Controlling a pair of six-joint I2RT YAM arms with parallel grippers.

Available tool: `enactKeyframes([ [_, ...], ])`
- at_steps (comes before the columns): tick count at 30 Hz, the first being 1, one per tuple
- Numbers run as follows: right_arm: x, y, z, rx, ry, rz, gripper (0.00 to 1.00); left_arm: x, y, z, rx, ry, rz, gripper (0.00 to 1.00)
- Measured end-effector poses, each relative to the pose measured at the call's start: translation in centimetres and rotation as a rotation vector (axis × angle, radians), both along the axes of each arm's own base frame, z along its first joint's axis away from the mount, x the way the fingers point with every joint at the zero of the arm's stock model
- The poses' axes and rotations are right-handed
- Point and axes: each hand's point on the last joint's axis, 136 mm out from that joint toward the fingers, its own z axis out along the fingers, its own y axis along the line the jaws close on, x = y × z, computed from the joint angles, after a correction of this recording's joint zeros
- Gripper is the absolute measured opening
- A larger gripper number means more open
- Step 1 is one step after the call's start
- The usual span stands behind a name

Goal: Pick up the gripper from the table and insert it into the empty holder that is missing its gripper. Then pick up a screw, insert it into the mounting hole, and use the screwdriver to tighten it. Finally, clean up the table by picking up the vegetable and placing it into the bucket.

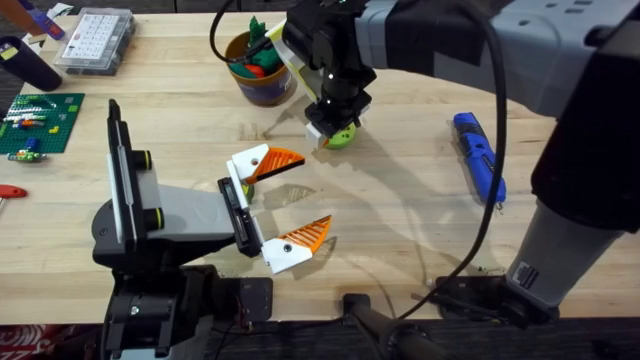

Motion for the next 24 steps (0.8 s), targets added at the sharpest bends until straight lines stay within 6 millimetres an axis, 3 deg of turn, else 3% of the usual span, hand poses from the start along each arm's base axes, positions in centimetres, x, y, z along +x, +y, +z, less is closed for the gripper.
enactKeyframes([
  [12, -0.5, -0.5, 0.1, -0.019, 0.022, 0.0, 0.475, 0.0, 0.0, 0.0, 0.0, 0.003, -0.001, 0.986],
  [24, 1.5, -0.2, 3.9, 0.018, -0.021, -0.025, 0.475, 0.0, 0.0, 0.0, 0.0, 0.003, -0.001, 0.986],
])
